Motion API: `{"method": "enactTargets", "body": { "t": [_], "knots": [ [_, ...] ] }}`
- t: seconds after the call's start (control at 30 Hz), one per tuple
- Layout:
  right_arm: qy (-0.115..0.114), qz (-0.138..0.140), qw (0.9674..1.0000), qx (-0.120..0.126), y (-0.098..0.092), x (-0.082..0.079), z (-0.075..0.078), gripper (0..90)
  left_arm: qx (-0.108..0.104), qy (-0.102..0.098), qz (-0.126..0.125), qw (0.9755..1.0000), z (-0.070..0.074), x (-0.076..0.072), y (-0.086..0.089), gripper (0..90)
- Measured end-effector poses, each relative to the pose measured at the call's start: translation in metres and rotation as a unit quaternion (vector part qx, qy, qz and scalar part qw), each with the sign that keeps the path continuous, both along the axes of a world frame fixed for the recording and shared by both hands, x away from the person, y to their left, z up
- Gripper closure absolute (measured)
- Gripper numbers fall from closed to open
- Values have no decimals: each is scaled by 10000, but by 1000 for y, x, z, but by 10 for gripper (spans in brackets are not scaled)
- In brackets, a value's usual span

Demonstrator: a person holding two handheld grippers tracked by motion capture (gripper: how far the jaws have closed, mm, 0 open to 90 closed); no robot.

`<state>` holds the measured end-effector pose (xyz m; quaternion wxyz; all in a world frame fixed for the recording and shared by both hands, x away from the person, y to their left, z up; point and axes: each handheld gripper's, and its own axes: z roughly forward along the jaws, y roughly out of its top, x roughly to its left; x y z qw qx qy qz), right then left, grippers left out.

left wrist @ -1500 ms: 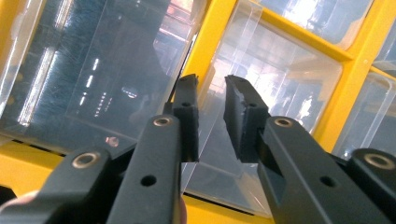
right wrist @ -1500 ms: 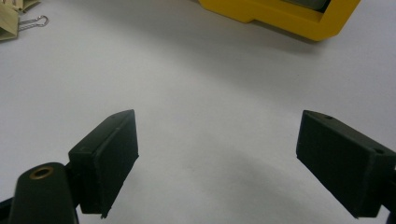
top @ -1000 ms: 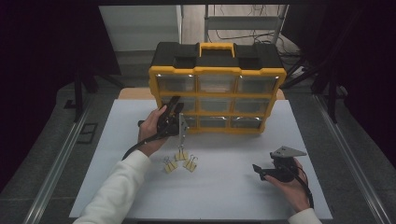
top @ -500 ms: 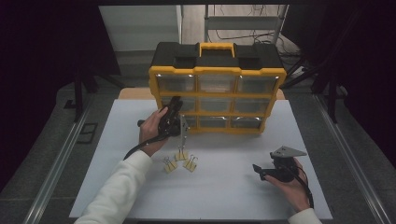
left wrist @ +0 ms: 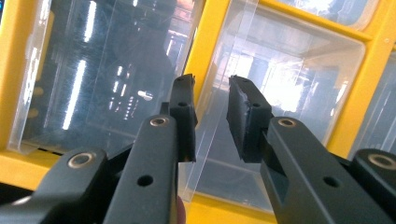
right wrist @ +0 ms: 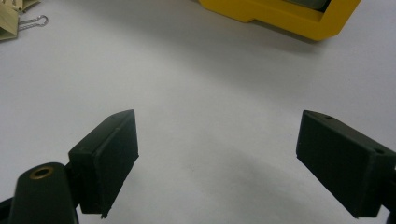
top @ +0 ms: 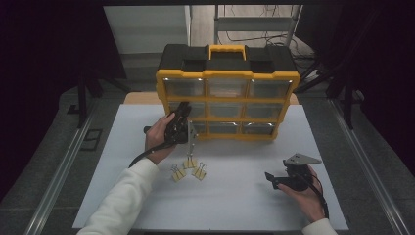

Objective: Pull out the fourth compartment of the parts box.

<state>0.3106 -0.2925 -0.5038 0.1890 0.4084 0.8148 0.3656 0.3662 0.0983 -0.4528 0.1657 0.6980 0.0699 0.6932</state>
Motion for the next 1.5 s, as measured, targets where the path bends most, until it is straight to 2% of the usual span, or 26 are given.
{"method": "enactTargets", "body": {
  "t": [0.93,1.5],
  "knots": [
    [-46,-41,10000,54,-1,0,1,135,-116,100,-139,9998,1,-17,4,714],
    [-66,-42,10000,47,-1,0,1,137,-83,122,-191,9997,1,-21,5,714]
  ]
}}
